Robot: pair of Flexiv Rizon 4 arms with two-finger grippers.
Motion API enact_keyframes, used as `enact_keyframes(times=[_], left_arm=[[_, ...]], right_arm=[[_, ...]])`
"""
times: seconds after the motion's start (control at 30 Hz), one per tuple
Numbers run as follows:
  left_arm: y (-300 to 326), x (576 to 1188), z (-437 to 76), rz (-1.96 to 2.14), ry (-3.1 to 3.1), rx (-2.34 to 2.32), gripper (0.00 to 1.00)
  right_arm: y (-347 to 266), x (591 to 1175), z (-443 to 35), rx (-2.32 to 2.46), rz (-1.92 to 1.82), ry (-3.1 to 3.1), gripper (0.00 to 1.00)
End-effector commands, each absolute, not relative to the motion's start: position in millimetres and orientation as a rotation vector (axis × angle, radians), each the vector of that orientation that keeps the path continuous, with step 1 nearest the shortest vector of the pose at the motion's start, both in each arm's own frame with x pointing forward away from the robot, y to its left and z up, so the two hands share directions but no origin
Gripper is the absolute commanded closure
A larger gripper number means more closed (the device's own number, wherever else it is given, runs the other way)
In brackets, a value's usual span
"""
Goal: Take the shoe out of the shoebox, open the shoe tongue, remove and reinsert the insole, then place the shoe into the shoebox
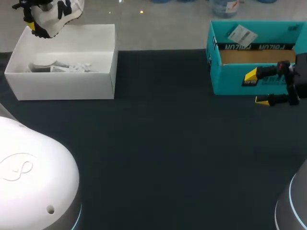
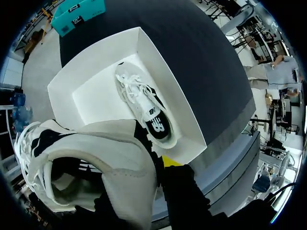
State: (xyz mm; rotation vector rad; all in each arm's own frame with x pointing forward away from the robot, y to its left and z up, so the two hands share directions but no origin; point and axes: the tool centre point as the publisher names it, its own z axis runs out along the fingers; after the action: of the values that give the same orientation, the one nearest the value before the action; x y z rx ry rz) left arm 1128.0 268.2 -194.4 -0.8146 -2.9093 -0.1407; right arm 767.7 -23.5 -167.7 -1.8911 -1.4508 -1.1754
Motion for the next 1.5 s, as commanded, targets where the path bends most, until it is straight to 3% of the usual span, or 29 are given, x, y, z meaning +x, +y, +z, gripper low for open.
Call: enact_keyframes(times=[0.03, 0.23, 1.1, 1.5], left_arm=[[288.6, 1133.4, -190.9, -0.123, -2.651, -1.506, 1.00], [308.2, 1151.1, -175.1, -0.144, -2.316, -2.058, 1.00], [308.2, 1156.0, -173.1, -0.158, -2.296, -2.064, 1.00], [311.2, 1164.0, -198.1, -0.372, -1.987, -2.374, 1.00]], right_arm=[[-22.3, 767.5, -167.7, -1.897, -1.171, -1.451, 0.00], [-22.3, 767.5, -167.7, -1.897, -1.171, -1.451, 0.00], [-22.3, 767.5, -167.7, -1.897, -1.171, -1.451, 0.00], [-22.3, 767.5, -167.7, -1.897, -1.171, -1.451, 0.00]])
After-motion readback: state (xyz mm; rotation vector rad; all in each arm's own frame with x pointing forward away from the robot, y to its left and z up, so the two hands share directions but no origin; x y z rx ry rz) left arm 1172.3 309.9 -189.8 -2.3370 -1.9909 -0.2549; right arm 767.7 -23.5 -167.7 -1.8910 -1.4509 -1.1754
